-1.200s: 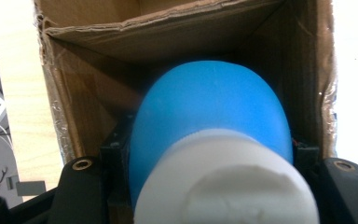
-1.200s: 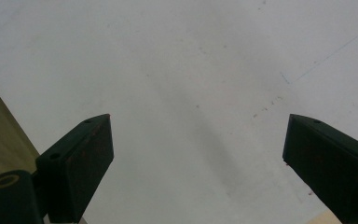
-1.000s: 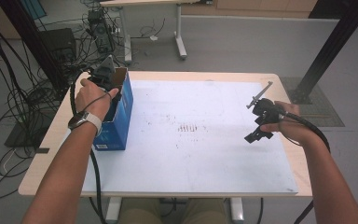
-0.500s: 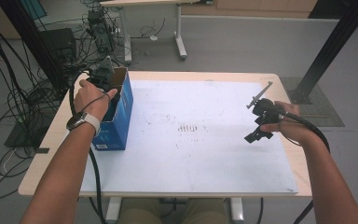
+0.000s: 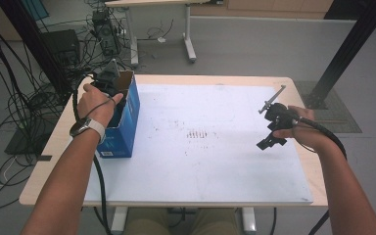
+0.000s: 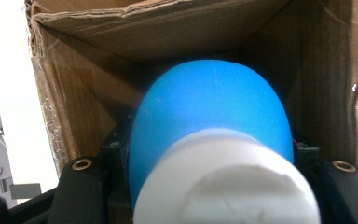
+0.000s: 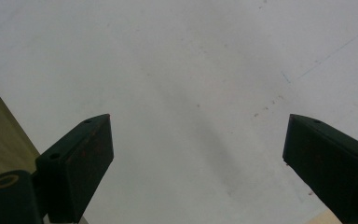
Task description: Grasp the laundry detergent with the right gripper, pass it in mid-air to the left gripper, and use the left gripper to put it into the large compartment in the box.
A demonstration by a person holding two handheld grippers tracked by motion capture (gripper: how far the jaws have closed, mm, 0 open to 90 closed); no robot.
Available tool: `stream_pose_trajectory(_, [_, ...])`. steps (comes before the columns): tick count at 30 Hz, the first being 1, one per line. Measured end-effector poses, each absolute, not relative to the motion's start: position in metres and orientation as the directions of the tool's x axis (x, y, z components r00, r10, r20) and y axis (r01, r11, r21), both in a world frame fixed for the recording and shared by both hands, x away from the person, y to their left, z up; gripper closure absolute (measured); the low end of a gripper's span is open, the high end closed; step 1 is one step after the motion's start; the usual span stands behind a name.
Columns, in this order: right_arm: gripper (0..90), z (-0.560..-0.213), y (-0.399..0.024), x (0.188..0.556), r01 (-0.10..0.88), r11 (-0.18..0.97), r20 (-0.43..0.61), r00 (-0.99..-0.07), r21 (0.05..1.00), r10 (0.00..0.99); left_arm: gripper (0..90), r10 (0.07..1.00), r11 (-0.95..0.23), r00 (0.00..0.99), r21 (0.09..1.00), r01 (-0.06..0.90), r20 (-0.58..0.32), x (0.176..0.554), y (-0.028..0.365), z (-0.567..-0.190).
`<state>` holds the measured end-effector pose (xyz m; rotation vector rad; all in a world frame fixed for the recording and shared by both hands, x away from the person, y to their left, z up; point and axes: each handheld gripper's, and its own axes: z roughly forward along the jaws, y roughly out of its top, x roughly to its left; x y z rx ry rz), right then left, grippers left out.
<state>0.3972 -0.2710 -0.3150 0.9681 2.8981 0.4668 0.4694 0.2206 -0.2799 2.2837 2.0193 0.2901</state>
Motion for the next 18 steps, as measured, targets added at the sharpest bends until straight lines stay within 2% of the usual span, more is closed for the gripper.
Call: stream_pose_trajectory(18, [8.4,-0.3154,-0.2696,0.3973,0.579,0.76,0.046,-0.803,0.296,0.594,37.5,0.99,-0.128,0.114,0.19,0.973,0.083,0.4688,0.2226,-0.2803])
